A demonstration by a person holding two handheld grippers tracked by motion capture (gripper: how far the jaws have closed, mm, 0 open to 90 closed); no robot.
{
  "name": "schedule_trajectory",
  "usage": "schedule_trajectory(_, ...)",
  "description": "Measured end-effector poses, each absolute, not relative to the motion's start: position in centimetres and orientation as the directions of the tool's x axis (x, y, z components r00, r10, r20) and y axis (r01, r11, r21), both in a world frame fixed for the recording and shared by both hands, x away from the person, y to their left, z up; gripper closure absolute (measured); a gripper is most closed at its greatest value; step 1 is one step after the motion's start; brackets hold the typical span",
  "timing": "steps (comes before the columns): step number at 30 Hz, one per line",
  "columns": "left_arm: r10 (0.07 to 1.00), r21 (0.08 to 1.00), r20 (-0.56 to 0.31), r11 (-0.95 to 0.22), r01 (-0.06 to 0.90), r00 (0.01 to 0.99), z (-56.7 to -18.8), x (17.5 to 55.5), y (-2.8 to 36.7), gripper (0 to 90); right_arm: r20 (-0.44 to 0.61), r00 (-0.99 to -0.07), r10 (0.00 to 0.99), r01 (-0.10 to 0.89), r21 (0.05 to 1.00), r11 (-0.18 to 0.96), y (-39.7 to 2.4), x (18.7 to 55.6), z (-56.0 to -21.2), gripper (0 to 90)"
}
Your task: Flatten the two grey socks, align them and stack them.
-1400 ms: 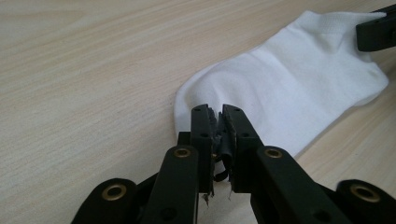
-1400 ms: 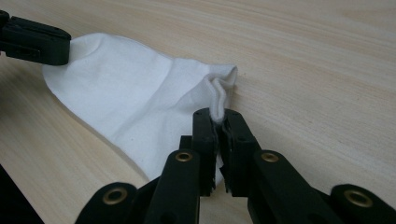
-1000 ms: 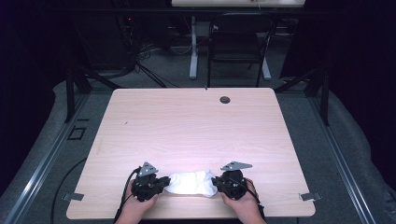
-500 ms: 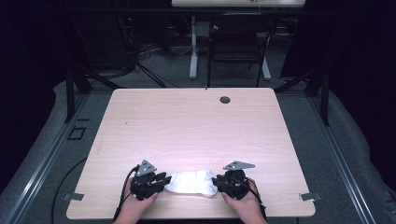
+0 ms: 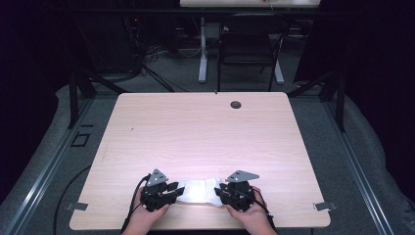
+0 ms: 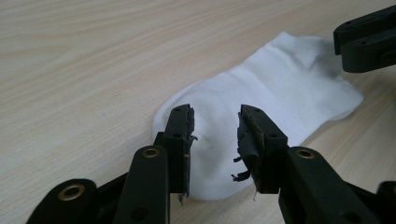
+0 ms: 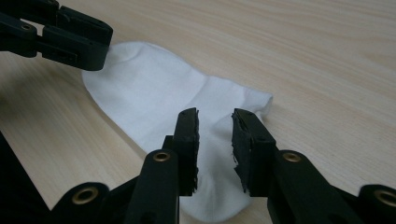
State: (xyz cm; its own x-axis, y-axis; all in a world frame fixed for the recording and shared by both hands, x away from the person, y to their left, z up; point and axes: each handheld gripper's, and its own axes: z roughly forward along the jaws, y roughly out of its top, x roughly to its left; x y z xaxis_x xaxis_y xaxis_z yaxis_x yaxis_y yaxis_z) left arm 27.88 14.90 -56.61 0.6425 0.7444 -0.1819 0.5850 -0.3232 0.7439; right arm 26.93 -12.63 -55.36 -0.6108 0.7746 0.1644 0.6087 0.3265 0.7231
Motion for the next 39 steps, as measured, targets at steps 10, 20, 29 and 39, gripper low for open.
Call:
schedule_trajectory(10,0.733,0.728,-0.167,-0.359,0.584,0.659,-57.7,28.2,14.5,63.3,0.147,-0.607,0.781,0.630,0.689,0.359,-12.4,27.6,-56.9,65.6)
schedule_trajectory(20,0.735,0.724,-0.174,-0.355,0.591,0.655,-57.9,28.4,14.4,63.3,0.154,-0.595,0.789,0.645,0.677,0.354,-12.5,27.8,-57.1,66.1)
schedule_trajectory(29,0.745,0.723,-0.171,-0.350,0.596,0.645,-57.9,29.5,14.4,63.5,0.177,-0.584,0.792,0.670,0.657,0.346,-12.5,28.9,-56.9,66.7)
schedule_trajectory(39,0.766,0.728,-0.182,-0.316,0.608,0.617,-58.0,31.2,14.2,63.4,0.200,-0.553,0.809,0.688,0.658,0.307,-12.5,30.9,-57.0,67.0)
